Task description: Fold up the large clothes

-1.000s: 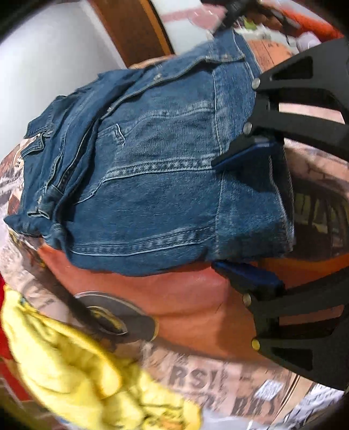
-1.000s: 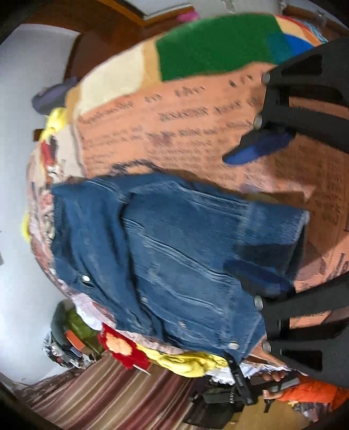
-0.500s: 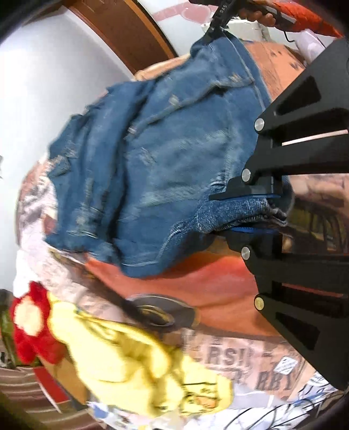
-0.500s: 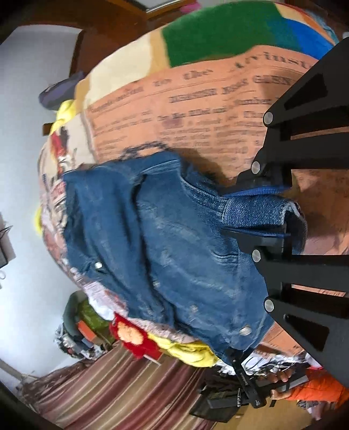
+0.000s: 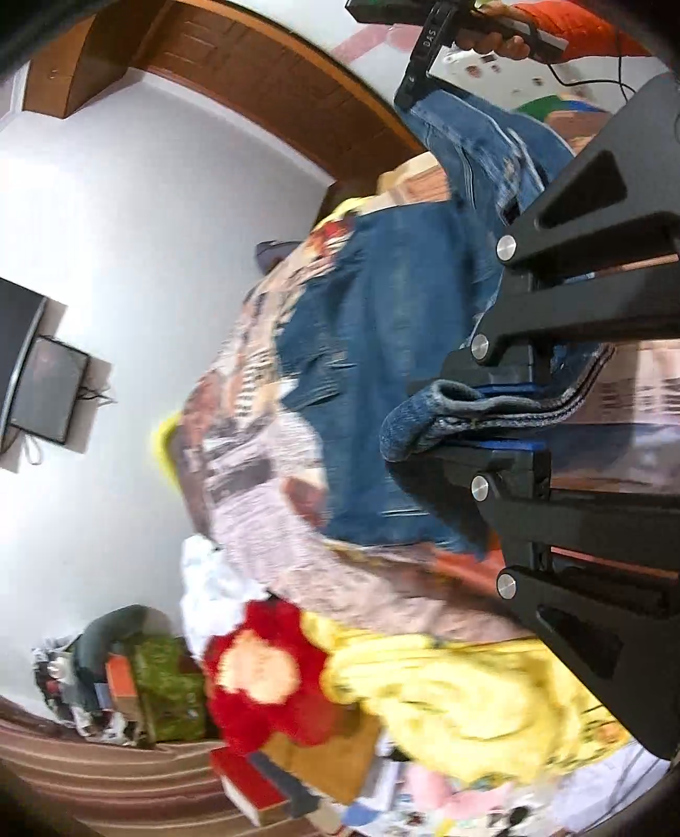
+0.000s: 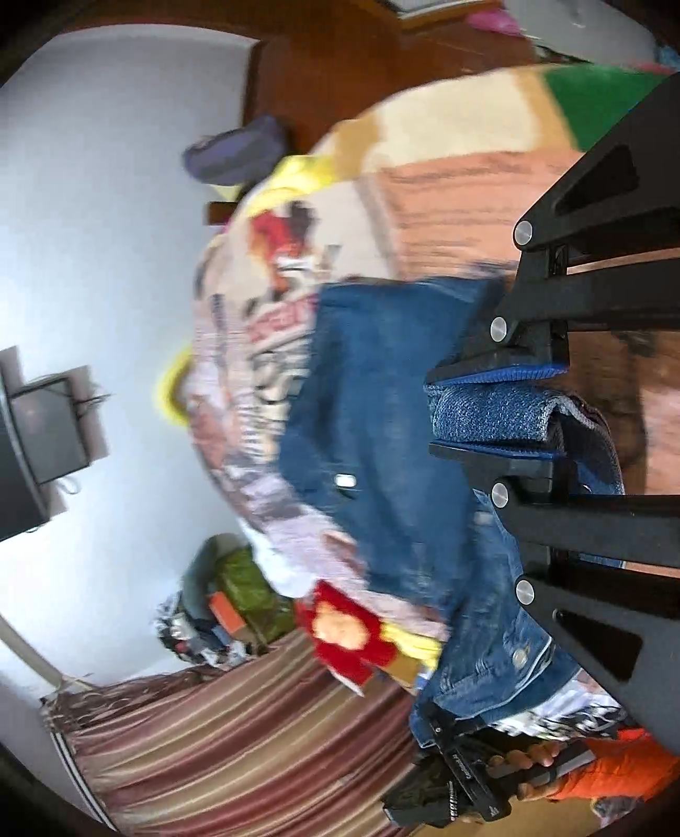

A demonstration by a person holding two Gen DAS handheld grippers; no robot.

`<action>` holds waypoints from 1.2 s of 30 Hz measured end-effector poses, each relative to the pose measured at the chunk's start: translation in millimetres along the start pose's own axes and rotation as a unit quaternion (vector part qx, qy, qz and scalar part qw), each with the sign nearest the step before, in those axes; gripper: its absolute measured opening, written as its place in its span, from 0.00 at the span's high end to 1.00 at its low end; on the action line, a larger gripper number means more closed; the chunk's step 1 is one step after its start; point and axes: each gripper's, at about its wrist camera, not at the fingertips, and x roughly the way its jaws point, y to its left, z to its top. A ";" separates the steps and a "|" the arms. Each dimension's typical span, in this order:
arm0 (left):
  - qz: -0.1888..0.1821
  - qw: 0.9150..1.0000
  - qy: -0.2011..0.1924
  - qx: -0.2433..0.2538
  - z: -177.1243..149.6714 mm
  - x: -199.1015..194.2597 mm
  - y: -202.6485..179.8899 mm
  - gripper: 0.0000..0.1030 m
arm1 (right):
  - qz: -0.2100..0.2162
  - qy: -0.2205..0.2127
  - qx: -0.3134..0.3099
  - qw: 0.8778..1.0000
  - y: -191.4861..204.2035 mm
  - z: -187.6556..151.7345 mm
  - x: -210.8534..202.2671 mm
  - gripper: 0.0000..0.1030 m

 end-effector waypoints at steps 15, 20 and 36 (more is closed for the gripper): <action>0.063 0.998 0.017 -0.026 90.3 152.5 37.7 0.88 | -0.075 0.004 0.002 0.997 -31.4 119.1 156.5 0.84; 0.092 0.992 0.078 -0.043 73.2 222.4 58.7 0.88 | -0.093 0.052 0.010 0.994 -55.7 107.9 227.2 0.84; 0.119 0.979 0.159 -0.040 41.0 278.3 72.9 0.81 | -0.213 0.050 -0.026 0.975 -118.8 82.1 212.3 0.84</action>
